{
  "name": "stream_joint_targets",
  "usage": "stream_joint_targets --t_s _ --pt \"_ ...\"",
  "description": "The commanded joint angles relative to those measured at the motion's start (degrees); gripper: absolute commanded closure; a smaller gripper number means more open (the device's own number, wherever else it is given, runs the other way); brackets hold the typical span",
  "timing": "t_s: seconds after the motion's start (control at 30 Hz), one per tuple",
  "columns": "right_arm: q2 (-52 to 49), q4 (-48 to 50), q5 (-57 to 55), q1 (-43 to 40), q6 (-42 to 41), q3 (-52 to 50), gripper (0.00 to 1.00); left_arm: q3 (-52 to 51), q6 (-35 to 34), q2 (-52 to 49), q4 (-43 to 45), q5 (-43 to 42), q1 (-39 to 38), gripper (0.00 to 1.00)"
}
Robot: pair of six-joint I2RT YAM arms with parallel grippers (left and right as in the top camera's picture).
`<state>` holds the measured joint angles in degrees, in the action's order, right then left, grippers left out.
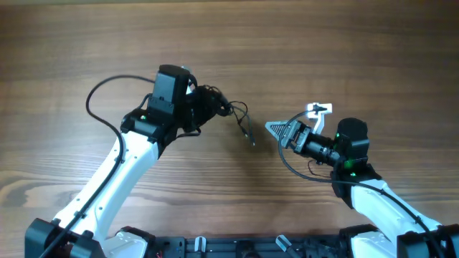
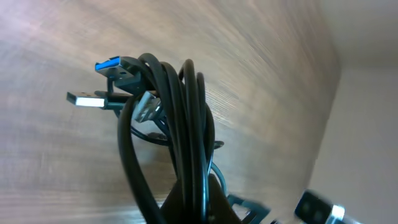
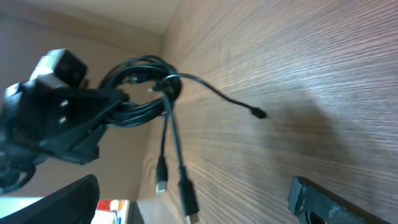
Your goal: Untangle cables
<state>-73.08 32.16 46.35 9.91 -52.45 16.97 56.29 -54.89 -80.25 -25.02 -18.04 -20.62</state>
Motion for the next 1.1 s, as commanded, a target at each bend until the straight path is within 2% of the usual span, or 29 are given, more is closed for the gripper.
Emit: stream_joint_targets --t_s 0.0,0.07,0.13,0.2,0.3,0.37,0.47,0.57,0.8,0.9,1.07 --pt "-0.48 1.99 5.42 3.98 4.48 0.26 0.0 0.17 -18.14 0.72 -3.41 5.81 0.13 0.96" --pt "-0.48 3.76 4.55 7.74 7.43 0.26 0.0 0.17 -23.39 0.74 -4.94 5.92 0.13 0.96" --pt "-0.48 7.58 4.35 10.99 18.32 0.26 0.01 0.17 -25.66 0.74 -5.99 5.92 0.13 0.95" --pt "-0.48 8.02 3.13 12.66 35.39 0.26 0.02 0.17 -25.46 0.74 -7.41 5.77 0.13 0.96" --pt "-0.48 8.28 -3.54 12.76 42.66 0.28 0.13 0.17 -23.3 0.74 -8.74 3.52 0.13 0.96" --pt "-0.48 8.39 -4.83 12.76 51.69 0.28 0.18 0.2 -16.63 0.74 -8.52 -2.47 0.13 0.96" --pt "-0.48 9.62 -4.79 12.74 52.39 0.28 0.22 0.2 -14.29 0.74 -8.72 -6.36 0.13 0.96" --pt "-0.44 12.59 -4.79 12.74 51.32 0.28 0.18 0.2 -12.76 0.74 -9.14 -4.37 0.13 0.96" --pt "-0.7 14.95 -10.51 17.2 52.5 0.28 0.21 0.2 -12.96 0.74 -9.07 -7.65 -1.29 0.96" --pt "-0.7 14.93 -16.35 20.83 53.13 0.28 0.2 0.2 -13.25 0.74 -8.72 -11.04 -3.06 0.96" --pt "-0.7 11.69 -19.61 20.9 55.95 0.28 0.25 0.2 -16.09 0.74 -6.58 -17.9 -3.54 0.96"
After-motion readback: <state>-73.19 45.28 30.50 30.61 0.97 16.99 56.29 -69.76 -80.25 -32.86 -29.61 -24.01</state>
